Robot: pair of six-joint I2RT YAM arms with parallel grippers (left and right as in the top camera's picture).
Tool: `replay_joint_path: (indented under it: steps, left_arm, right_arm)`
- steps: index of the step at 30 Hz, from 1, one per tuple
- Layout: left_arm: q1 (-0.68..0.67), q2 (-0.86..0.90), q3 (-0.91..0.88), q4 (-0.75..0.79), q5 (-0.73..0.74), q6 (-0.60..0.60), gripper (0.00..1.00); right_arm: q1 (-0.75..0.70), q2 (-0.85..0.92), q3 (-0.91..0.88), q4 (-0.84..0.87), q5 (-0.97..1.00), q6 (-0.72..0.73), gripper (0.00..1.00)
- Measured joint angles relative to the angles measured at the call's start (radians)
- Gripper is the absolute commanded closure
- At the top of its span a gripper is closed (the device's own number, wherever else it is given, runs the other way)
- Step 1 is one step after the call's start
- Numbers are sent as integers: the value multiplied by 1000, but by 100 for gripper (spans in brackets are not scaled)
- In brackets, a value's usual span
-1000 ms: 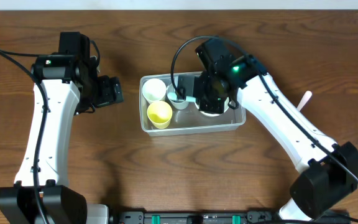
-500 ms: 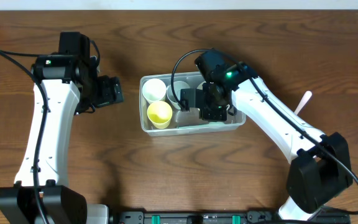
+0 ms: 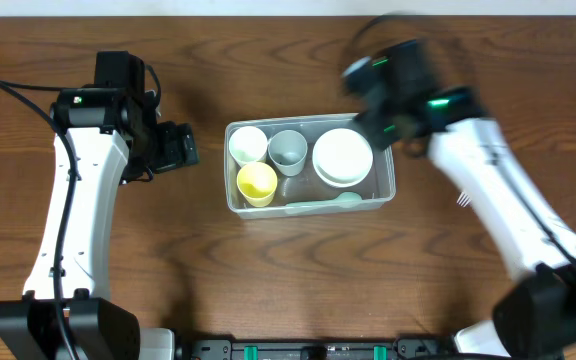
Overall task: Pack container
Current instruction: 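Move right gripper to the white fork and grasp it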
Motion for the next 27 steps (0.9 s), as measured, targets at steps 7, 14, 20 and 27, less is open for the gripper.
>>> replay_joint_path:
  steps: [7,14,20,27]
  left_arm:
    - [0,0,0,0,0,0,6]
    - [0,0,0,-1,0,0,6]
    - [0,0,0,-7,0,0,5]
    - [0,0,0,-8,0,0,6]
  right_arm:
    - [-358,-34,-2,-126,34,423,23]
    - [-527,26,-165,-100,1,562,16]
    - [-558,114,-329,-7,-47,591,17]
    - [-558,152,-374,44,-66,600,17]
